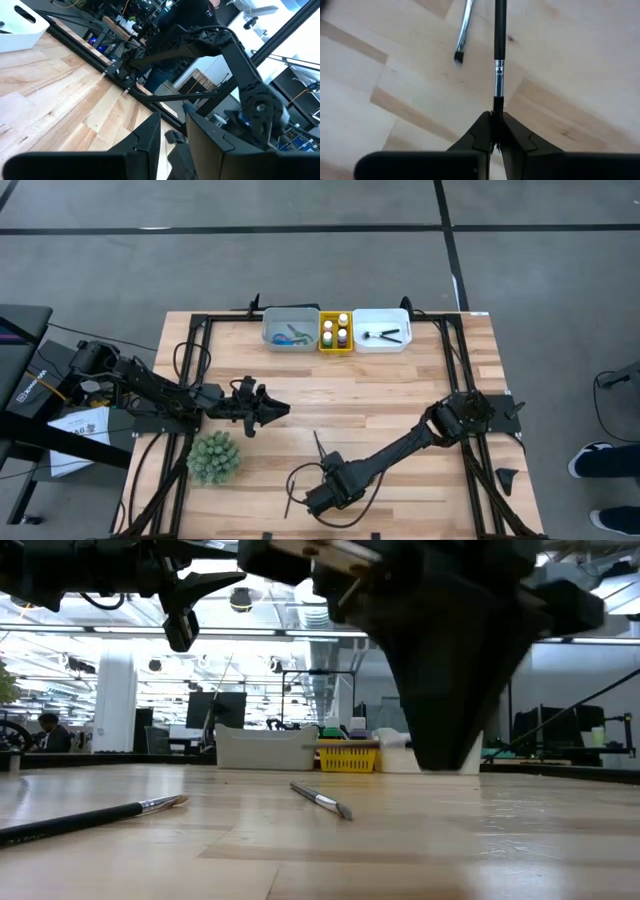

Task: Pick & Place Paint Supplies
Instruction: Put the eye groomer brush into the white bin

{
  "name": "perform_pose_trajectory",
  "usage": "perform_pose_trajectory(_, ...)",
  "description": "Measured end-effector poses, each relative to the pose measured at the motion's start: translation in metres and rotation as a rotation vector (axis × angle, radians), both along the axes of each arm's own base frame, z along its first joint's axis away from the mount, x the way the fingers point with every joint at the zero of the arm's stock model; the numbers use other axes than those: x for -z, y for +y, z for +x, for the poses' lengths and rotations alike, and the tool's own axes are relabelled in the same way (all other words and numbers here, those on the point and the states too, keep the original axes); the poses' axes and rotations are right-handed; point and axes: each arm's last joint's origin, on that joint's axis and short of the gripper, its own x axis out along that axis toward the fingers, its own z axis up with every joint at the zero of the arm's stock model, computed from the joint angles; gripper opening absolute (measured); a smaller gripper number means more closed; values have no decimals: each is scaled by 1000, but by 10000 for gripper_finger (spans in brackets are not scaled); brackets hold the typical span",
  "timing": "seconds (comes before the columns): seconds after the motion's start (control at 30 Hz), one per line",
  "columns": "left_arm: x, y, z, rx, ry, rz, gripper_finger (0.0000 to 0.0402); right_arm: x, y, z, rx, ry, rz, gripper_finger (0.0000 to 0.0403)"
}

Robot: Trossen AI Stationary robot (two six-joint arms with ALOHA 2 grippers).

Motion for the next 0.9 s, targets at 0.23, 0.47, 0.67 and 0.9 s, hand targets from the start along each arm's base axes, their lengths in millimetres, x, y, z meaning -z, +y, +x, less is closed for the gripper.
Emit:
perform_pose_trajectory(0.23, 0, 0, 0, 0, 0, 3, 88, -30, -15, -1, -71, 74, -89, 13)
perform_pose_trajectory(0.47, 0, 0, 0, 0, 0, 4, 88, -59, -36, -2, -187, 111, -149, 16)
perform_pose_trajectory(0.67, 1, 0, 0, 0, 10, 7, 88, -94, -55, -7, -213, 34, -157, 12)
perform_pose_trajectory(0.9, 6, 0, 0, 0, 60, 20, 88, -153, -87, -24, -215, -109, -215, 12)
